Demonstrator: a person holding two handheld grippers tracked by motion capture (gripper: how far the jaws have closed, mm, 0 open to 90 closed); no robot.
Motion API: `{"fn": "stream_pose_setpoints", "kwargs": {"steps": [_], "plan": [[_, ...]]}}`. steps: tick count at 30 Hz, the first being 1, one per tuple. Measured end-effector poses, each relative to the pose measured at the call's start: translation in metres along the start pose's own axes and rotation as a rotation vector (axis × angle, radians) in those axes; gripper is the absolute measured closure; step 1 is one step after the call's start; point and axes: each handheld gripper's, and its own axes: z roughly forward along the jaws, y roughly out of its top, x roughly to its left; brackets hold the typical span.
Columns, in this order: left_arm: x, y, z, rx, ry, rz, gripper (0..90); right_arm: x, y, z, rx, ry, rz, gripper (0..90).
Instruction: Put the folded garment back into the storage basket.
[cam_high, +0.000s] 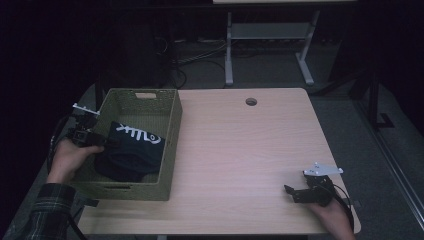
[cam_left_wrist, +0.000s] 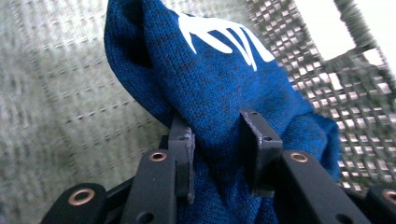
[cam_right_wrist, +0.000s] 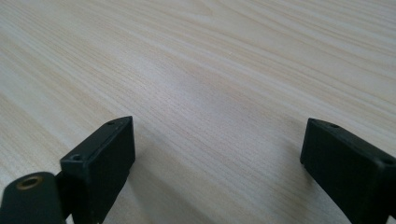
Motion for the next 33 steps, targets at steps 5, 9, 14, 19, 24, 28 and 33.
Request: {"fn": "stream_pose_setpoints", "kwargs": {"steps": [5,9,14,19,24,28,33], "plan": [[0.004,-0.001,0.005,0.024,0.069,0.013,62.7,0.0,0.0,0.0,0.0,0.0,0.001,9.7],[0.005,-0.001,0.009,0.04,0.099,0.017,60.0,0.0,0.0,0.0,0.0,0.0,0.001,9.7],[0.008,-0.001,0.008,0.037,0.134,0.004,54.1,0.0,0.0,0.0,0.0,0.0,0.0,9.7],[0.011,-0.004,0.003,0.01,0.17,-0.016,44.1,0.0,0.0,0.0,0.0,0.0,0.001,9.7],[0.013,-0.007,-0.007,-0.043,0.178,-0.034,34.6,0.0,0.0,0.0,0.0,0.0,0.0,9.7],[0.007,-0.008,-0.011,-0.071,0.153,-0.026,28.5,0.0,0.0,0.0,0.0,0.0,0.0,9.7],[-0.004,-0.007,-0.015,-0.107,0.123,-0.003,22.1,0.0,0.0,0.0,0.0,0.0,-0.001,9.7]]}}
